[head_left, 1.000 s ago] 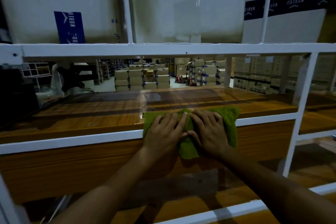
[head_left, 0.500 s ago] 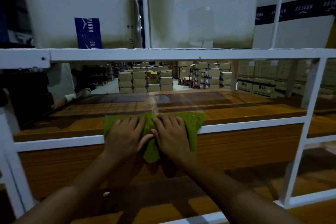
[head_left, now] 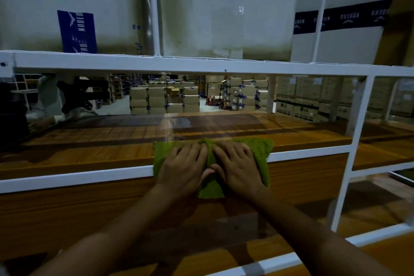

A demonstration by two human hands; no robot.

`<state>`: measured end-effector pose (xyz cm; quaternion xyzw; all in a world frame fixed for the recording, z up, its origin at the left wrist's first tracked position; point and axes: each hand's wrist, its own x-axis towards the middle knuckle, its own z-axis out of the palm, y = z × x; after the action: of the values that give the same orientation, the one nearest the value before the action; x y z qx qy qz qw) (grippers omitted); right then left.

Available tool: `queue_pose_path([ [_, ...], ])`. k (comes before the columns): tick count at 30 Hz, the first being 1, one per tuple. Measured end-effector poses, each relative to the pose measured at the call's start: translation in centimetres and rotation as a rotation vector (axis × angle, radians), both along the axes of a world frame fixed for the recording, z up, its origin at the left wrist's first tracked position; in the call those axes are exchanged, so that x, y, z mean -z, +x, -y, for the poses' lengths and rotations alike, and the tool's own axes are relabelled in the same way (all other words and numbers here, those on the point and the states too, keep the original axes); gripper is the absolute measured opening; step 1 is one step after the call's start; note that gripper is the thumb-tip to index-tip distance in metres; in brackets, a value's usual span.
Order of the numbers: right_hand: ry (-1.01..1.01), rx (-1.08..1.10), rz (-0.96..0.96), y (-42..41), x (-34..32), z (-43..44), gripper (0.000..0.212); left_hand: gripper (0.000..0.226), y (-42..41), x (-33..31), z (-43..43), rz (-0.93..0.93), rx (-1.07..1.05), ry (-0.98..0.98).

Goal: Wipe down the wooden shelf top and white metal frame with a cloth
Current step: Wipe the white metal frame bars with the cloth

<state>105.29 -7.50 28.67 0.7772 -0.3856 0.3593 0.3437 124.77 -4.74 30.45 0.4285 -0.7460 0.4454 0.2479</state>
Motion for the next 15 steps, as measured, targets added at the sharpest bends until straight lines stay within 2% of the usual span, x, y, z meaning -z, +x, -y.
queue_pose_path([
  [5,0.019,0.065,0.181,-4.6,-0.6,0.3,0.045,0.047,-6.2,-1.0,1.3,0.005,0.058,-0.018],
  [8,0.041,0.092,0.335,-6.0,-1.7,0.4,0.041,0.041,-9.6,-2.1,2.0,-0.043,0.061,0.105],
  [10,0.102,0.107,0.412,-6.6,-2.4,0.5,0.047,0.045,-10.6,-2.7,2.3,-0.078,0.034,0.185],
  [15,0.237,0.203,0.356,-6.2,-4.2,0.5,0.054,0.050,-11.1,-4.4,2.1,-0.079,-0.032,0.310],
])
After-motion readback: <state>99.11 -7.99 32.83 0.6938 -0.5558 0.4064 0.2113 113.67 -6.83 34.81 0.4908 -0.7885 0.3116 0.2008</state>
